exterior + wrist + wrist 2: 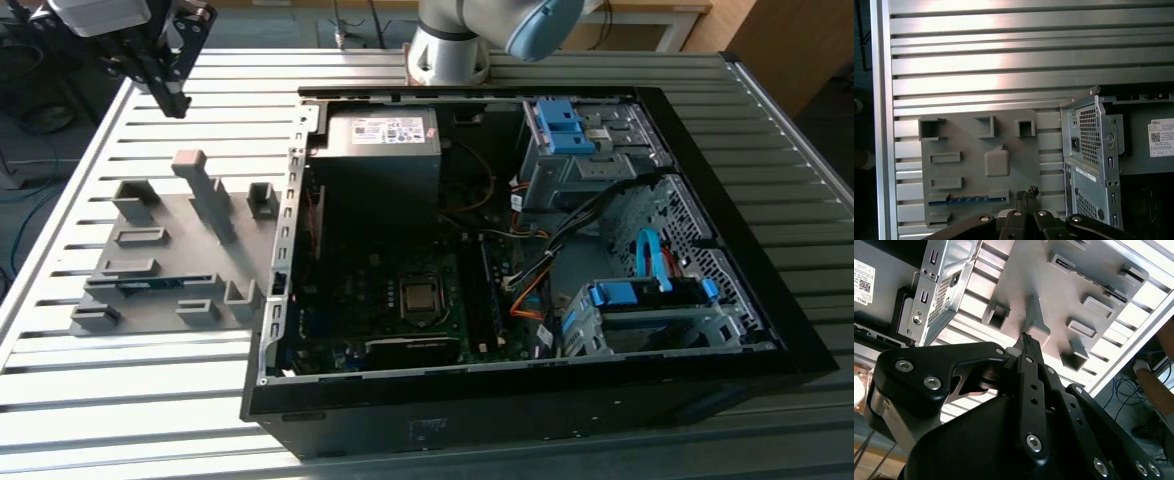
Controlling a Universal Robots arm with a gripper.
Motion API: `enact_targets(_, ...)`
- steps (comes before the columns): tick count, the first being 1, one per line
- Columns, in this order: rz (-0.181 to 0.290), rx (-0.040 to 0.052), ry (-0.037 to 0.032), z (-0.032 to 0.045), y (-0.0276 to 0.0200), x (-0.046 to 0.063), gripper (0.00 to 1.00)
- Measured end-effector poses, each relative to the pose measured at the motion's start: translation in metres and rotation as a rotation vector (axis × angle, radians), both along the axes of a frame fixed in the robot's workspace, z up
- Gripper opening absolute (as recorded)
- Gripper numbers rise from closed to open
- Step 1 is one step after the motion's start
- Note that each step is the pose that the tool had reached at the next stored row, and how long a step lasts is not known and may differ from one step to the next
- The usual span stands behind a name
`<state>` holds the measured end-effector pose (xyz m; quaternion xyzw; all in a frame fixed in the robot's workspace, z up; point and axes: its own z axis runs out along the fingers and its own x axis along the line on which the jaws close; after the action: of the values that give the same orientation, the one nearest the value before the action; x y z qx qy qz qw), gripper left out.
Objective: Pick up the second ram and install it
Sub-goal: 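Reach for the second ram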
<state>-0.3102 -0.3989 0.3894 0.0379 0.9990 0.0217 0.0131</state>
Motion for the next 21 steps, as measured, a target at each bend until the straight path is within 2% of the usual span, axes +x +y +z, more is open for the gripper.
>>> enact_targets(21,0.0,0.0,0.0,-0.0001,0.0,-0.015,0.11)
